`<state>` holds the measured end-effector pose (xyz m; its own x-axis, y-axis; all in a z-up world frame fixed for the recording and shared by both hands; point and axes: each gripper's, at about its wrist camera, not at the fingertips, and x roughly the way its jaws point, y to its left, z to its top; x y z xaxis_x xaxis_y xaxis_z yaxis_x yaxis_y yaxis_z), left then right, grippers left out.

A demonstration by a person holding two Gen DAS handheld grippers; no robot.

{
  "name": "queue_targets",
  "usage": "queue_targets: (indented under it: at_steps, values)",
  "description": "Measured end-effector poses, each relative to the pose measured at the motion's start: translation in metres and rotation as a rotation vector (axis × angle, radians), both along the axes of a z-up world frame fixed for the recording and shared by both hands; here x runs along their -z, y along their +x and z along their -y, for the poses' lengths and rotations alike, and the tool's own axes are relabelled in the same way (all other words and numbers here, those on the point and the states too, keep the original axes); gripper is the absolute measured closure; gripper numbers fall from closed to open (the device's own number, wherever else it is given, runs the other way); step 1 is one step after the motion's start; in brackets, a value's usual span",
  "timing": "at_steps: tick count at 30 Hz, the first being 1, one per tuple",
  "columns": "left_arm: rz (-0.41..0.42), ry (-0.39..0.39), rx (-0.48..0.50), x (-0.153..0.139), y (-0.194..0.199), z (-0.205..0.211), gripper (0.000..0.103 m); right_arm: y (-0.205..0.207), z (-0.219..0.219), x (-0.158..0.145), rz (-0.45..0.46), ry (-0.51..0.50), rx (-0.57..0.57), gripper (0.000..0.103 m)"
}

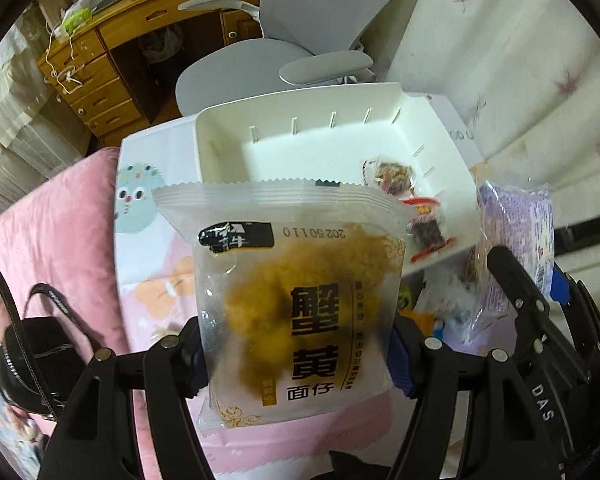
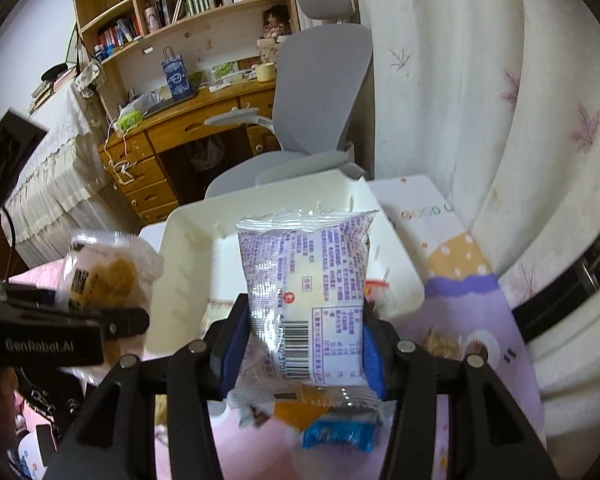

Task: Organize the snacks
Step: 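Open both grippers to drop the puff bag and bread packet into the tray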

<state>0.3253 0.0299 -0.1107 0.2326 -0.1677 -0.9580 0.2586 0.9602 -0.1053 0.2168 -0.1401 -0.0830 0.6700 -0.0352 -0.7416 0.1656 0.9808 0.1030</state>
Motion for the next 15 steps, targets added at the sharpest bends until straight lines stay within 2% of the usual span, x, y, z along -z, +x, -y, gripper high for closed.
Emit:
queue_targets:
  at_steps: [7,9,10,11,12,13,15]
  values:
    - [0.042,-0.031,-0.009,0.016,0.012,0.013,0.034,0.027,0.026,0.018,-0.003,0.024,-0.026,0.052]
    - [0.057,-0.035,-0.013,0.018,0.016,0.017,0.029,0.032,0.031,0.023,-0.006,0.036,-0.027,0.052]
    - [0.06,-0.038,-0.016,0.02,0.018,0.019,0.023,0.036,0.034,0.026,-0.006,0.044,-0.027,0.05]
    - [0.067,-0.034,-0.019,0.02,0.018,0.021,0.023,0.038,0.035,0.028,-0.011,0.048,-0.029,0.046]
    - [0.071,-0.029,-0.017,0.019,0.018,0.022,0.023,0.041,0.036,0.03,-0.022,0.049,-0.03,0.033]
    - [0.076,-0.022,-0.014,0.018,0.019,0.023,0.023,0.044,0.037,0.033,-0.033,0.044,-0.031,0.026]
    - [0.087,-0.025,-0.007,0.016,0.018,0.024,0.023,0.046,0.035,0.036,-0.04,0.027,-0.043,0.026]
